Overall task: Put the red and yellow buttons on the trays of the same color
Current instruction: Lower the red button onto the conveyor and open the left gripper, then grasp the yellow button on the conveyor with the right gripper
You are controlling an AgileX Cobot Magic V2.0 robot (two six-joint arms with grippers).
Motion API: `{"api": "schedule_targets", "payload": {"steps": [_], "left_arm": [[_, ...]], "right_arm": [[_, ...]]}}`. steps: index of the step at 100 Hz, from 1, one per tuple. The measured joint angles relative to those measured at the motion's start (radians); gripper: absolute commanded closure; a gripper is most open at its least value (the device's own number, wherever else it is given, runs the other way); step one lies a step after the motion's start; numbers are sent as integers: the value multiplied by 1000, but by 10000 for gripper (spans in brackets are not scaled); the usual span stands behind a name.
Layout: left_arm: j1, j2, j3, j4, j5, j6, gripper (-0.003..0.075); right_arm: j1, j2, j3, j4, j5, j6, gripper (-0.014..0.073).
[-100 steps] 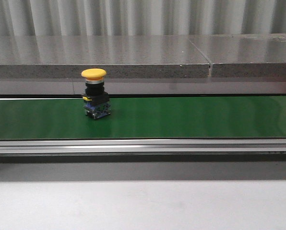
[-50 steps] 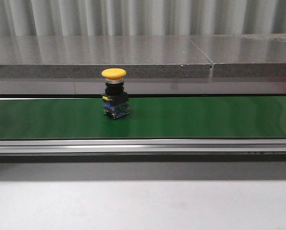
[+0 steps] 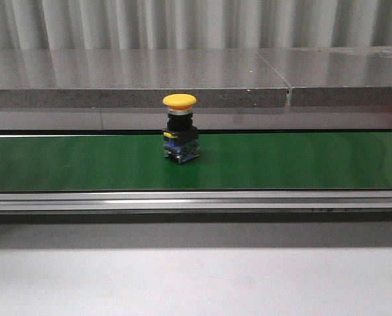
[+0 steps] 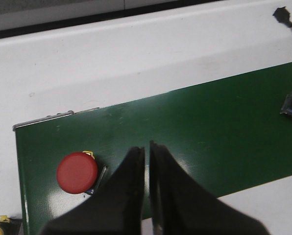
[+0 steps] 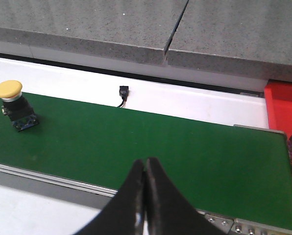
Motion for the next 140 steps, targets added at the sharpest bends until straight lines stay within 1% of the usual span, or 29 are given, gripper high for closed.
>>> {"api": "schedule_targets", "payload": {"steps": [23, 60, 81, 93, 116, 122, 127, 130, 132, 137, 139, 140], "left_arm": [[-62, -136, 137, -5, -51, 1, 741], [-65, -430, 430, -29, -122, 1, 741], [-67, -620, 571, -34, -124, 1, 741], [-67, -708, 623, -37, -122, 1, 741], [-67, -831, 673, -39, -116, 1, 741], [-67, -847, 674, -39, -116, 1, 741], [-67, -860, 674, -37, -116, 1, 741], [-67, -862, 674, -37, -116, 1, 741], [-67, -864, 674, -35, -116, 1, 741], [-67, -864, 674, -34, -116, 1, 741], [-67, -864, 674, -34, -116, 1, 741], [-67, -864, 674, -34, -116, 1, 741]], "right_arm": [[0, 0, 0, 0, 0, 0, 659], [0, 0, 0, 0, 2, 0, 659], [0, 0, -3, 5, 56, 0, 659], [0, 49, -62, 5, 116, -2, 659], [2, 270, -253, 5, 223, -38, 653], [2, 330, -305, 5, 242, -41, 608], [2, 378, -344, 6, 258, -41, 532], [2, 404, -366, 7, 268, -42, 456], [2, 424, -381, 7, 273, -42, 423], [2, 469, -413, 7, 281, -45, 277], [2, 489, -425, 7, 283, -46, 241], [2, 501, -428, 7, 283, -46, 204]]}}
